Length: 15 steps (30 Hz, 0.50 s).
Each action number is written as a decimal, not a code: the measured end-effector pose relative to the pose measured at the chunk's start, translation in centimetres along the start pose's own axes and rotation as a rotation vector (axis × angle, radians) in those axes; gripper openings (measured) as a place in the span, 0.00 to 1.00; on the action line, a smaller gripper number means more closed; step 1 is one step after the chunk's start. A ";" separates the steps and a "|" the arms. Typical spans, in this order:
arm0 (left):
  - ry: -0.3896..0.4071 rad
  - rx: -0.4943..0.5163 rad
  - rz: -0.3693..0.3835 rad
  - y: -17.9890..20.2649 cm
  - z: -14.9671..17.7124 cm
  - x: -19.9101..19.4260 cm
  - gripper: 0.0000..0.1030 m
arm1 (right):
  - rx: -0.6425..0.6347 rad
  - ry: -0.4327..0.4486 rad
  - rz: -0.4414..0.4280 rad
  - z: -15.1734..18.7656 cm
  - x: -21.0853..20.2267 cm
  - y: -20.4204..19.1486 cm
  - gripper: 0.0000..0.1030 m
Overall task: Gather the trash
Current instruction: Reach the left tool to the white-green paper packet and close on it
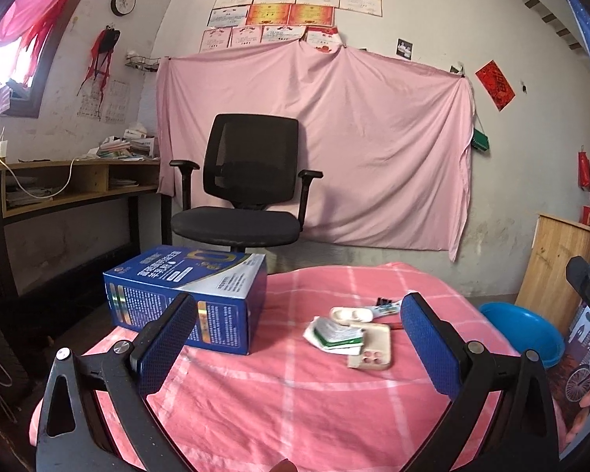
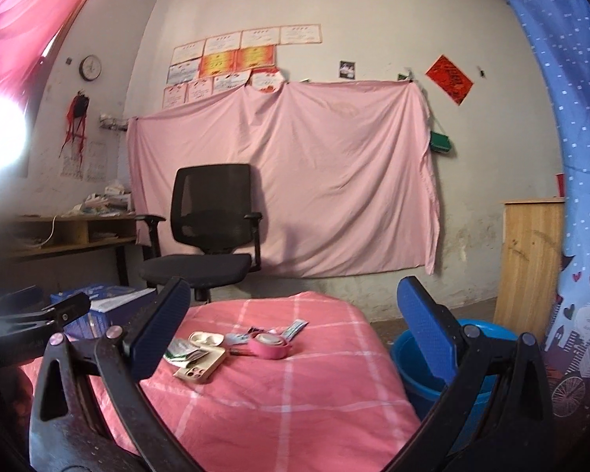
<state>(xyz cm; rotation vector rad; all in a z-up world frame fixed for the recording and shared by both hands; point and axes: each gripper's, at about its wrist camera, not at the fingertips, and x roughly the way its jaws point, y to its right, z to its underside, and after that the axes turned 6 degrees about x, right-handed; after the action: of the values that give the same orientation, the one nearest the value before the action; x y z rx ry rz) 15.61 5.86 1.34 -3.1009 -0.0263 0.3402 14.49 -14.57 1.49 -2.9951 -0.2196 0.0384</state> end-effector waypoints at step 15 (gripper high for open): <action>-0.051 0.021 -0.003 -0.6 1.7 4.9 0.99 | -0.043 -0.186 -0.039 3.4 6.2 -1.1 1.00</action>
<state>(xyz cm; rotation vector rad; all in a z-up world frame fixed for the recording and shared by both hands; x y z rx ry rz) 20.05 6.62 -1.38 -3.0702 -0.0272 0.4171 20.36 -12.11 -1.79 -3.0285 -0.3027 0.3135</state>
